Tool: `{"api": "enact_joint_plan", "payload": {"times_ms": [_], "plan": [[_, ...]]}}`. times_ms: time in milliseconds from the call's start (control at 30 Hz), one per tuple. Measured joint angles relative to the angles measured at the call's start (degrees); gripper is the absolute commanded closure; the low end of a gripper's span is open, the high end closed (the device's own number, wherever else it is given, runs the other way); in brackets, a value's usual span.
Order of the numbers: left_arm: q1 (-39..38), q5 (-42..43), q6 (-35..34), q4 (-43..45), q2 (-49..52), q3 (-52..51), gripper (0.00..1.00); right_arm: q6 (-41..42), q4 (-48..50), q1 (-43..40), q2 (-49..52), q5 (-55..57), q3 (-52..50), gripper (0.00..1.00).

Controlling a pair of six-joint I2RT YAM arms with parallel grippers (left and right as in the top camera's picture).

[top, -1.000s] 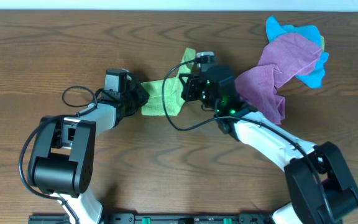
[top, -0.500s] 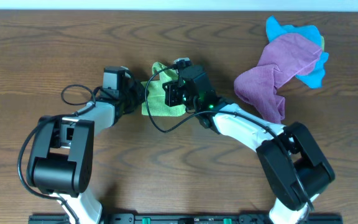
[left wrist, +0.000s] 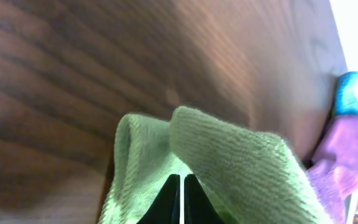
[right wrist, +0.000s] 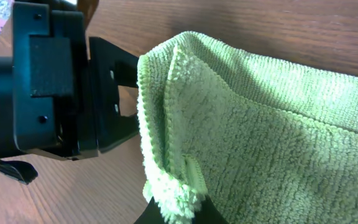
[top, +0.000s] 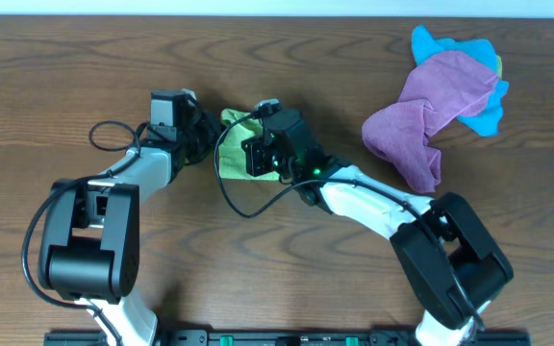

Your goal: Fold the cloth

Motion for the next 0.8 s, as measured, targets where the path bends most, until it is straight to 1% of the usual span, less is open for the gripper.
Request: {"api": "enact_joint_plan", "payload": {"times_ms": [200,433,633,667,733,800], "plan": [[1.4,-1.5,4.5,-7.8,-1.2,1.3,0.94,-0.7,0.0,0.0,0.0,0.0,0.0,0.99],[4.2,-4.2,7.8,-10.5,-4.5,1.9,0.94,-0.9,0.5,0.7,1.5,0.0,0.2,0.99],[6.5,-5.7,9.3,-12.0,-6.4,2.1,0.95,-0.9,0.6,1.6,3.8,0.1,0.2,0.98],[7.0,-5.8,9.4,-12.0,-6.6,2.1,0.94,-0.9,0.7,1.8,4.1,0.0,0.2,0.96],[7.7,-5.8,9.7,-12.1,-6.9,2.1,0.94,-0.8,1.2,2.3,4.7,0.0,0.2,0.79],[8.3,-5.8,9.9,-12.1,-7.1,2.1,0.94,-1.1,2.1,2.8,5.2,0.0,0.2,0.67]]}}
